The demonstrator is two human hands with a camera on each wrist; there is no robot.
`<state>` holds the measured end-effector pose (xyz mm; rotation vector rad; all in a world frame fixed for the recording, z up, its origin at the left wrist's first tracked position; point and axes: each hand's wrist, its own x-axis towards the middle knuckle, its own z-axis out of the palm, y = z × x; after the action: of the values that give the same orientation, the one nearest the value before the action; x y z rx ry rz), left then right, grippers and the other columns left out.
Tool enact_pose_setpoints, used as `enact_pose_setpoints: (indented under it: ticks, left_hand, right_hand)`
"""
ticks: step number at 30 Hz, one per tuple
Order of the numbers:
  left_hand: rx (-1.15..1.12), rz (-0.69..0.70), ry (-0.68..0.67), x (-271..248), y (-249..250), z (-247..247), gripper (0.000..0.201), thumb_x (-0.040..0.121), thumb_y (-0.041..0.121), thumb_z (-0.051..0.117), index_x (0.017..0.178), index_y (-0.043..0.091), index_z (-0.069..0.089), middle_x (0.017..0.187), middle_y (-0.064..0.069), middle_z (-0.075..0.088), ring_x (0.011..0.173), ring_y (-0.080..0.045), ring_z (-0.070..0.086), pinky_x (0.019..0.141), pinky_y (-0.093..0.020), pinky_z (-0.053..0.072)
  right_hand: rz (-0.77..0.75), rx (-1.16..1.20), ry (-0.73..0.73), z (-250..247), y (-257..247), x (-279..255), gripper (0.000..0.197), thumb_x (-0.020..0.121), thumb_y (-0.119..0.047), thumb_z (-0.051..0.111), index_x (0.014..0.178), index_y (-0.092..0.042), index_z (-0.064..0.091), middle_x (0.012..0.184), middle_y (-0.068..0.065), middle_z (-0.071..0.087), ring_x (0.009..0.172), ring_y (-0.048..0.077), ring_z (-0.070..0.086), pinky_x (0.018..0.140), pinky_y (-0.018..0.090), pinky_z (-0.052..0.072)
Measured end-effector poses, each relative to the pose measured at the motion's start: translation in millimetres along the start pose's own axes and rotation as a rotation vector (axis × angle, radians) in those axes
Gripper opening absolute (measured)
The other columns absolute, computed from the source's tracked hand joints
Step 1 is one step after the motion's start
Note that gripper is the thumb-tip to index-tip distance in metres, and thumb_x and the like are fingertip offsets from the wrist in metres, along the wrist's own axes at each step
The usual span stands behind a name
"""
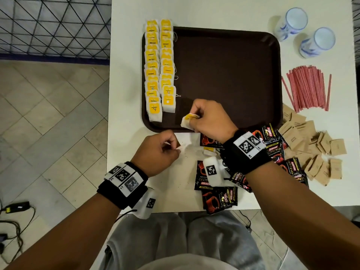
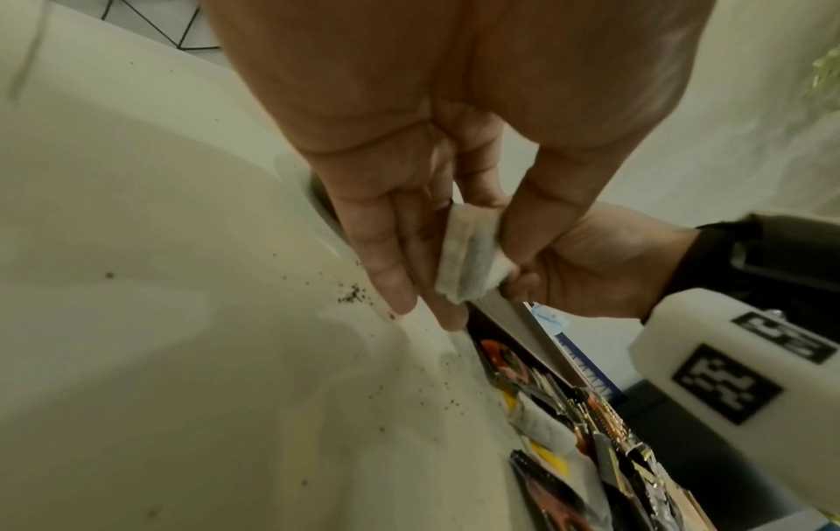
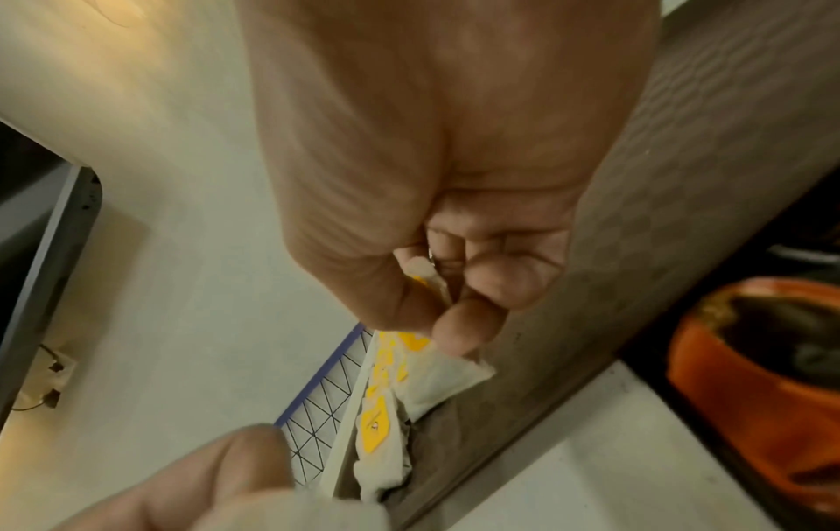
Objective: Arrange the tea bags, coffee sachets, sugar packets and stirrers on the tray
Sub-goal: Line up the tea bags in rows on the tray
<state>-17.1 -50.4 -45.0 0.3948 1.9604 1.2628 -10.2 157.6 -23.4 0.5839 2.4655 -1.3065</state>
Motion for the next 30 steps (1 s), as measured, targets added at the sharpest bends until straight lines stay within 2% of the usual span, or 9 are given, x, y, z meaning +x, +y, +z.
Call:
enact_pose_setpoints:
  ticks: [4,6,9,11,14,17,21,26,30]
  left_hand:
    - [-0.198,-0.006,0.027,-1.1,4.6,-4.9,0.024,0.085,0.002,0.057,0.070,0.007,0.039,0.090,-0.015,0.072,0.086,-0.024,0.073,0.075,-0.041,0.057]
    - [-0.202,-0.010,0.039,1.3,6.2,-8.2,0.027,0.087,-0.007,0.053,0.069,0.003,0.036,0.086,-0.017,0.071,0.079,-0.026,0.073,0.068,-0.037,0.056]
    - [-0.104,0.009,0.061,5.9,7.7,-13.8,0.027,0.078,0.013,0.064,0.063,0.018,0.042,0.074,-0.017,0.063,0.076,-0.038,0.066,0.067,-0.049,0.056]
    - [-0.052,0.039,0.064,8.3,7.8,-17.1,0.025,0.073,0.019,0.070,0.062,0.024,0.048,0.070,-0.010,0.058,0.072,-0.035,0.062,0.067,-0.045,0.052]
    - [-0.024,0.085,0.087,12.2,11.0,-21.2,0.015,0.074,0.015,0.079,0.070,0.015,0.064,0.075,0.002,0.060,0.069,-0.020,0.060,0.066,-0.032,0.051]
    - [0.005,0.097,0.081,15.8,14.8,-28.3,0.005,0.082,0.009,0.074,0.079,0.012,0.075,0.085,0.004,0.064,0.080,-0.013,0.064,0.076,-0.027,0.052]
    - [0.155,0.171,0.112,25.0,16.5,-43.4,0.020,0.084,0.001,0.070,0.091,0.017,0.077,0.094,0.005,0.068,0.084,-0.012,0.065,0.077,-0.020,0.051]
    - [0.200,0.168,0.159,42.0,22.5,-58.6,0.016,0.079,0.003,0.076,0.090,0.015,0.077,0.093,0.001,0.069,0.082,-0.013,0.067,0.082,-0.031,0.055]
    - [0.302,0.184,0.142,56.5,29.0,-62.9,0.018,0.079,0.002,0.075,0.091,0.014,0.077,0.095,0.002,0.066,0.086,-0.013,0.066,0.086,-0.028,0.054]
  right_hand:
    - [0.018,0.069,-0.058,12.0,-5.3,17.3,0.011,0.081,-0.004,0.067,0.080,-0.015,0.065,0.062,0.010,0.071,0.049,0.011,0.063,0.051,0.026,0.049]
    - [0.046,0.113,-0.087,18.4,-6.7,25.9,0.009,0.084,-0.005,0.068,0.082,-0.013,0.065,0.064,0.012,0.071,0.052,0.016,0.065,0.052,0.032,0.053]
    - [0.069,0.160,-0.117,24.9,-8.0,36.4,0.009,0.087,-0.008,0.072,0.081,-0.014,0.067,0.066,0.013,0.072,0.057,0.022,0.067,0.057,0.036,0.057]
    - [0.072,0.168,-0.123,27.7,-8.8,41.7,0.010,0.087,-0.008,0.072,0.080,-0.013,0.068,0.064,0.011,0.070,0.057,0.022,0.067,0.056,0.035,0.056]
    - [0.088,0.197,-0.117,30.3,-10.1,47.5,0.011,0.086,0.000,0.071,0.081,-0.008,0.065,0.059,0.006,0.067,0.050,0.013,0.065,0.047,0.025,0.051]
    - [0.107,0.208,-0.091,30.8,-13.1,52.0,0.014,0.084,0.001,0.072,0.084,-0.008,0.062,0.065,0.011,0.069,0.053,0.017,0.068,0.046,0.025,0.050]
    - [0.109,0.177,-0.052,29.2,-17.5,56.8,0.020,0.083,-0.001,0.075,0.083,-0.010,0.057,0.064,0.010,0.067,0.056,0.025,0.071,0.047,0.029,0.054]
    - [0.120,0.158,-0.037,26.5,-22.4,56.4,0.027,0.081,-0.009,0.080,0.092,-0.003,0.056,0.067,0.010,0.066,0.056,0.026,0.070,0.051,0.035,0.058]
    - [0.100,0.108,0.021,7.4,-13.8,36.5,0.020,0.082,-0.018,0.080,0.087,-0.013,0.061,0.066,0.001,0.064,0.051,0.015,0.067,0.043,0.020,0.046]
